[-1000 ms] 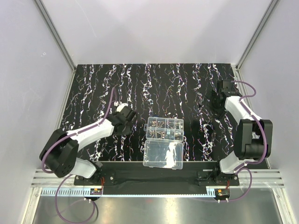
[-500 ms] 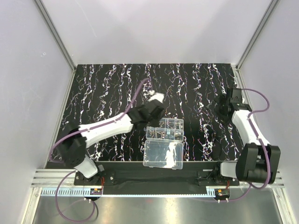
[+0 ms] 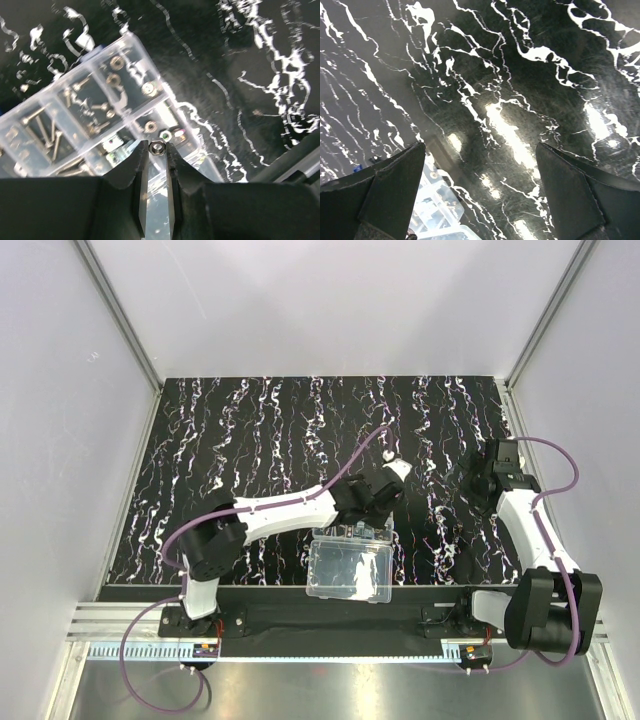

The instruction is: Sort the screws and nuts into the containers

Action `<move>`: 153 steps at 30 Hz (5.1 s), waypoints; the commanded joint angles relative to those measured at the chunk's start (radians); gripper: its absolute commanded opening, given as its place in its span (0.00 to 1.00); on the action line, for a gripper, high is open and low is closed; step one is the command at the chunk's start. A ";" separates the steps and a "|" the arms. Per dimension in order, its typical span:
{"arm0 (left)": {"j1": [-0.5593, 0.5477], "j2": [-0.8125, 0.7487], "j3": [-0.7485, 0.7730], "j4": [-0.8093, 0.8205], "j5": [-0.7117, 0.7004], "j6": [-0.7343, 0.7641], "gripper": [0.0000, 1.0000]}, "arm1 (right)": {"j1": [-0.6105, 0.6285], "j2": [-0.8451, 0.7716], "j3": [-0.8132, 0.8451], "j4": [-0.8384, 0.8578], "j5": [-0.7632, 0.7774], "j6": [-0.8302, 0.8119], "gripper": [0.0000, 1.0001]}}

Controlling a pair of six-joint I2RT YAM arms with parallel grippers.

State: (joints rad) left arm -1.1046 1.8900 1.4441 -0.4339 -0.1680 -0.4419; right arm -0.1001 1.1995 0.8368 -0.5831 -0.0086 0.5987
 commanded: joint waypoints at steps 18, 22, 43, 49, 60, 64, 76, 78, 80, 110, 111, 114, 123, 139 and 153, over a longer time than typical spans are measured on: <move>0.041 -0.092 0.059 -0.023 -0.002 0.057 0.66 | 0.002 0.052 0.073 -0.026 0.013 -0.054 1.00; 0.159 -0.253 -0.046 -0.054 -0.056 -0.036 0.67 | 0.002 0.068 0.081 -0.018 -0.022 -0.057 1.00; 0.465 -0.591 -0.734 0.032 -0.041 -0.216 0.59 | 0.002 0.187 0.119 -0.026 -0.036 -0.050 1.00; 0.338 -0.474 -0.656 0.026 -0.067 -0.182 0.59 | 0.002 0.170 0.099 -0.038 -0.018 -0.053 1.00; 0.235 -0.425 -0.611 0.029 -0.038 -0.179 0.60 | 0.002 0.150 0.081 -0.057 0.002 -0.068 0.99; 0.213 -0.407 -0.611 0.024 -0.034 -0.190 0.60 | 0.002 0.143 0.073 -0.063 0.004 -0.073 1.00; 0.175 -0.350 -0.599 -0.009 -0.028 -0.182 0.60 | 0.002 0.118 0.047 -0.066 0.025 -0.071 1.00; 0.172 -0.336 -0.590 -0.028 -0.047 -0.188 0.59 | 0.002 0.118 0.044 -0.064 0.024 -0.070 1.00; 0.166 -0.316 -0.579 -0.043 -0.064 -0.187 0.57 | 0.002 0.115 0.044 -0.066 0.024 -0.070 1.00; 0.137 -0.293 -0.585 -0.117 -0.080 -0.242 0.28 | 0.002 0.109 0.027 -0.058 0.015 -0.065 1.00; 0.135 -0.290 -0.587 -0.112 -0.077 -0.244 0.26 | 0.002 0.107 0.027 -0.058 0.018 -0.068 1.00; 0.137 -0.290 -0.588 -0.109 -0.088 -0.245 0.21 | 0.002 0.104 0.027 -0.060 0.019 -0.068 1.00; 0.140 -0.452 -0.545 -0.190 -0.286 -0.270 0.13 | 0.002 0.110 0.027 -0.052 0.012 -0.065 1.00; 0.049 -0.293 -0.180 0.015 -0.090 -0.011 0.13 | 0.002 0.045 0.001 -0.041 0.016 -0.073 1.00; -0.038 0.015 0.044 0.037 0.039 0.046 0.13 | 0.002 -0.002 -0.050 -0.026 -0.042 -0.066 1.00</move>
State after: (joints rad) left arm -1.1366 1.8740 1.4319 -0.4316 -0.1654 -0.4263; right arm -0.1001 1.2289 0.7948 -0.6399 -0.0242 0.5419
